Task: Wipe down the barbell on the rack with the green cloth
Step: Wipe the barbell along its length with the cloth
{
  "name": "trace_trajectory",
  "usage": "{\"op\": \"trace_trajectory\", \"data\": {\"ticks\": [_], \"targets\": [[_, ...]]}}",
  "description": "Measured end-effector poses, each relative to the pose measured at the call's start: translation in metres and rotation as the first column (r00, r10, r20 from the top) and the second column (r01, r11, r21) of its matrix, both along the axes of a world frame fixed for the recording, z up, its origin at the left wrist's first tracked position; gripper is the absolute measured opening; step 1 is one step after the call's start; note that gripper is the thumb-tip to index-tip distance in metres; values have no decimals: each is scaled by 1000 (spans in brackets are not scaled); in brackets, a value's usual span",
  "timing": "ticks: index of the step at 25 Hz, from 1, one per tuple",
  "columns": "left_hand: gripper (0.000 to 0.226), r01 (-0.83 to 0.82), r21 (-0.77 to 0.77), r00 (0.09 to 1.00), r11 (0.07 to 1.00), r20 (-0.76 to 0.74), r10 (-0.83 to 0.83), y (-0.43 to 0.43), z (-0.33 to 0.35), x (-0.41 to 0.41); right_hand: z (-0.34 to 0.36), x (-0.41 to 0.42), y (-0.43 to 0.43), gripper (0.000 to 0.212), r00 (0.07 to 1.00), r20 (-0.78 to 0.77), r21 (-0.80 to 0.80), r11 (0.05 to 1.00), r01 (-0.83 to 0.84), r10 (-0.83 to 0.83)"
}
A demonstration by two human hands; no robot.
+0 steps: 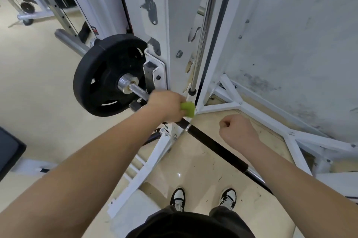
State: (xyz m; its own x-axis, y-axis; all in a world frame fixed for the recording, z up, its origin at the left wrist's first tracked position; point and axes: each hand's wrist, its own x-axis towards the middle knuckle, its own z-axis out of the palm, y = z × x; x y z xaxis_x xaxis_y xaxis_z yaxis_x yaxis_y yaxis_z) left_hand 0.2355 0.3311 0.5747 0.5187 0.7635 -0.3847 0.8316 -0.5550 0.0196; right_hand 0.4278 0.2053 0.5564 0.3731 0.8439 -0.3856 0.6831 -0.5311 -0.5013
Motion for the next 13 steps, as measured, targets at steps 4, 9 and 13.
{"op": "trace_trajectory", "data": {"ticks": [4,9,13], "targets": [[30,105,-38,981,994,168,-98,-34,-10,26,-5,-12,-11,18,994,1,81,991,105,-106],[30,118,-83,939,990,334,-84,-25,-21,2,1,-11,-34,19,980,61,125,976,181,-190],[25,-276,200,782,940,616,99,-76,-52,-10,6,-18,-58,28,984,62,196,969,150,-164]]}}
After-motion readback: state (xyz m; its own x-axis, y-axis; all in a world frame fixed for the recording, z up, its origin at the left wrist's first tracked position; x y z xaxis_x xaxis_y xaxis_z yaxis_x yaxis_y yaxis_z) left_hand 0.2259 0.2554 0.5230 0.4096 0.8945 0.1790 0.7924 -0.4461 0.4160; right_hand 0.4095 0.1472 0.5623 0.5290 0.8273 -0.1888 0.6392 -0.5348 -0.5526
